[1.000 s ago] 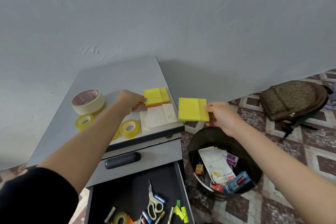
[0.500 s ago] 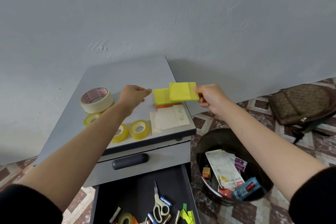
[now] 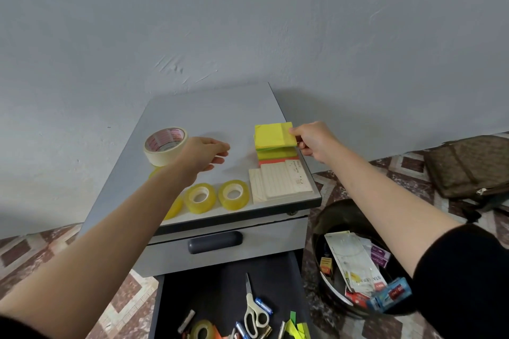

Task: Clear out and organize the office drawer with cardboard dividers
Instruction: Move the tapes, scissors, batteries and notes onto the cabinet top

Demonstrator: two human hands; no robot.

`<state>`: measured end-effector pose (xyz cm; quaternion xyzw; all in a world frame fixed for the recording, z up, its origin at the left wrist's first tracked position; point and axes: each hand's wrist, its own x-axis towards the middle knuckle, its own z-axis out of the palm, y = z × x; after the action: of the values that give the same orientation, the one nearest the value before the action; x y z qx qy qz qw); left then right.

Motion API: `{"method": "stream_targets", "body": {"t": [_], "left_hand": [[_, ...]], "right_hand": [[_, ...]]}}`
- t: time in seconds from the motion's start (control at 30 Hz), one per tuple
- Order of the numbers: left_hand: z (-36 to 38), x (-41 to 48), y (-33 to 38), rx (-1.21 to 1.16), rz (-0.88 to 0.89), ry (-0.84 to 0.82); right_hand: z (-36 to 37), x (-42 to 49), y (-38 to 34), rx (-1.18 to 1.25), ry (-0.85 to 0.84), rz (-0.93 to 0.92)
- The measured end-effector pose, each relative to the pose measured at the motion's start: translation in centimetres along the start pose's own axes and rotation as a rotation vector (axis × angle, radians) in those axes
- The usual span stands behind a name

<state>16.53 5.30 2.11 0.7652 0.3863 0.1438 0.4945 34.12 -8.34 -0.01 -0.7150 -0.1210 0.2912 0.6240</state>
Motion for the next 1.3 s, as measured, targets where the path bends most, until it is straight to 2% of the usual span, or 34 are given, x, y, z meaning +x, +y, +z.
{"method": "stream_targets", "body": {"t": [0.23,0.97,1.13,1.2,1.3], "left_hand": [[-0.2,-0.6,-0.9,-0.003,0.002,-0.026],[-0.9,-2.2,-1.4,-0.019,-0.025,-0.041],[-2.7,-5.1,-1.3,-0.181,0.063,0.056],[-3.7,-6.6,-1.1,-0.219,0.112,0.098],[-4.8,-8.4,-1.5,-0.157,0.171,0.18]], "right_hand": [[0.6,0.0,0.5,-0.123,0.029,-0.015],[0.3,-0.3,1.0,-0.224,0.121,-0.097],[0.2,-3.8,-0.1,-0.159,0.235,-0.218],[0.5,-5.7,-0.3,-0.121,0.237,-0.244],[1.3,-8.7,0.1,-0.126,0.193,-0.289]]}}
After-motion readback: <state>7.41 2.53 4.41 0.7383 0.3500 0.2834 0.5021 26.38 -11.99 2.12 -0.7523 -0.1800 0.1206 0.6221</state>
